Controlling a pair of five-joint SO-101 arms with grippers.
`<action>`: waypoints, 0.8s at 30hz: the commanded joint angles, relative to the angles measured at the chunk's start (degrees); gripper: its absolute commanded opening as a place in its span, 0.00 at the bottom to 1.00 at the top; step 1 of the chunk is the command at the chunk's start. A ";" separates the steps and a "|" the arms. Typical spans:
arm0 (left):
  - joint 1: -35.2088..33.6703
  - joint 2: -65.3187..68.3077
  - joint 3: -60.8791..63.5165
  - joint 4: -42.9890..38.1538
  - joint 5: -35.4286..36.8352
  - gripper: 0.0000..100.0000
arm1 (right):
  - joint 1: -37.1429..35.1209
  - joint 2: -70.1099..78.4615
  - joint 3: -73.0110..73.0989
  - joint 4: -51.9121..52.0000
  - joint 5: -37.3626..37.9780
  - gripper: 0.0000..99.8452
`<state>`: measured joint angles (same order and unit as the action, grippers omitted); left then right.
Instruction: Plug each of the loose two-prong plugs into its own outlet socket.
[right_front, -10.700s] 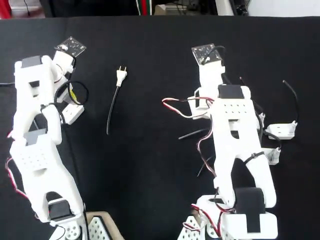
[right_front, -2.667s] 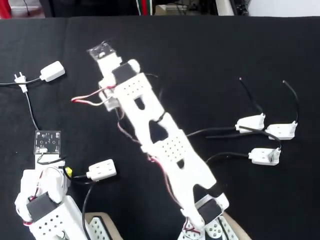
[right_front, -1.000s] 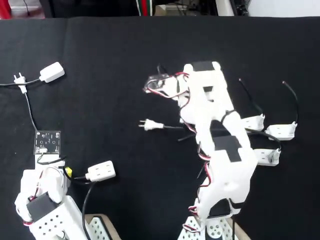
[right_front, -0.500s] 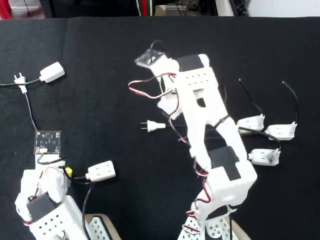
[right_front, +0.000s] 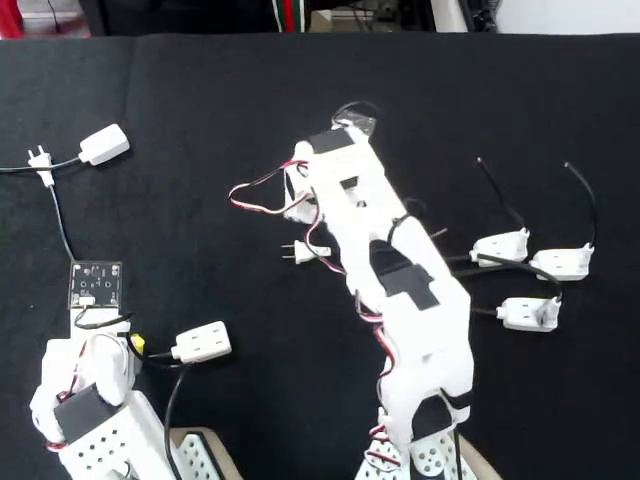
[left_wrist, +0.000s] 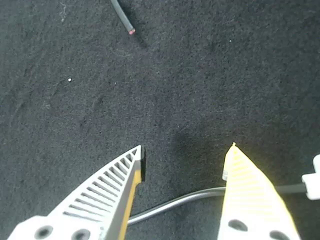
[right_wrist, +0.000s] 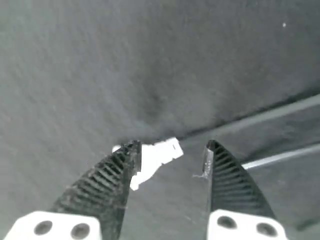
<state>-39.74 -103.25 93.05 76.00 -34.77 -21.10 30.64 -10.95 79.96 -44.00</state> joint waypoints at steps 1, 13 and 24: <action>-0.04 0.26 -0.13 -0.09 -0.35 0.27 | -1.32 0.48 -2.42 -3.52 -5.54 0.21; -0.04 0.26 -0.13 -0.09 -0.35 0.27 | -1.85 0.75 -8.40 12.31 -5.89 0.21; -0.04 0.26 -0.13 -0.09 -0.35 0.27 | -1.49 -4.35 -0.57 9.85 -4.92 0.21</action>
<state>-39.74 -103.25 93.05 76.00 -34.77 -22.68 29.76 -15.69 95.25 -48.84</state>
